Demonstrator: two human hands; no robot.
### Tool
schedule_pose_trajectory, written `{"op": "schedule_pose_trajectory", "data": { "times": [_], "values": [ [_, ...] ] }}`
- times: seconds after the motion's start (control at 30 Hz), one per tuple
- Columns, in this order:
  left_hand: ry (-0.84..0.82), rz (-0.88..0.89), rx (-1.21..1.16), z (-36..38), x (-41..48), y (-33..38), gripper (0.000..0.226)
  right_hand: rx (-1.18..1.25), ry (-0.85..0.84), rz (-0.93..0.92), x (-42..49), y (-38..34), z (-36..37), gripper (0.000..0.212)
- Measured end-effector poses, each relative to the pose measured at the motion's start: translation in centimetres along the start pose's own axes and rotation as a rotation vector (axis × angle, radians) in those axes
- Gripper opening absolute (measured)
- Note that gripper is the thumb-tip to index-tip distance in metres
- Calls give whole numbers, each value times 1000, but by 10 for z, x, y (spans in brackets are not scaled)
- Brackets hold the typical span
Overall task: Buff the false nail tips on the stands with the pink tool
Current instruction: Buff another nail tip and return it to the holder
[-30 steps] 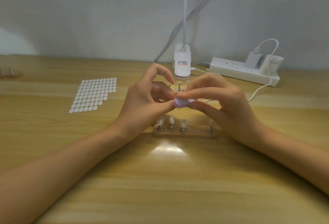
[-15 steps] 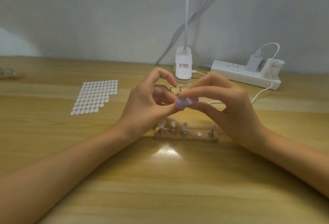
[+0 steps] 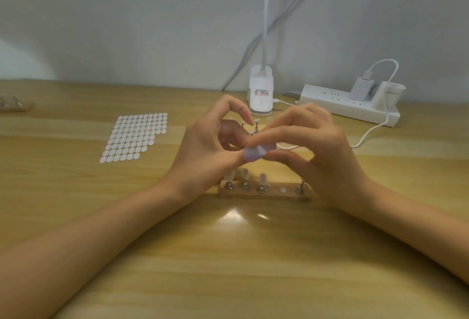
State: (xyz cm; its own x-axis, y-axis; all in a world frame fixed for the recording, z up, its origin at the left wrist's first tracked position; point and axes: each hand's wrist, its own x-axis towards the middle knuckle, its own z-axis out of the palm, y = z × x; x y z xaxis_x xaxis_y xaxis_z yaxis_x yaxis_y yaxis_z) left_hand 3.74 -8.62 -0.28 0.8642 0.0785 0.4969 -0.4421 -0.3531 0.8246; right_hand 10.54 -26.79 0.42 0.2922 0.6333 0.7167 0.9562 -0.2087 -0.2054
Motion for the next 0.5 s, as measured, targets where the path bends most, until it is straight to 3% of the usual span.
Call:
{"op": "schedule_pose_trajectory", "data": {
  "times": [0.17, 0.3, 0.43, 0.5],
  "values": [
    [4, -16, 0, 0, 0, -3, 39, -7, 49, 90, 3, 10, -8, 24],
    [-14, -6, -10, 0, 1, -5, 39, 23, -5, -6, 3, 1, 3, 18],
    [-16, -11, -1, 0, 1, -4, 40, 62, 49, 90, 4, 7, -4, 23],
    [-13, -5, -3, 0, 1, -4, 39, 53, 28, 38, 3, 3, 1, 19]
  ]
}}
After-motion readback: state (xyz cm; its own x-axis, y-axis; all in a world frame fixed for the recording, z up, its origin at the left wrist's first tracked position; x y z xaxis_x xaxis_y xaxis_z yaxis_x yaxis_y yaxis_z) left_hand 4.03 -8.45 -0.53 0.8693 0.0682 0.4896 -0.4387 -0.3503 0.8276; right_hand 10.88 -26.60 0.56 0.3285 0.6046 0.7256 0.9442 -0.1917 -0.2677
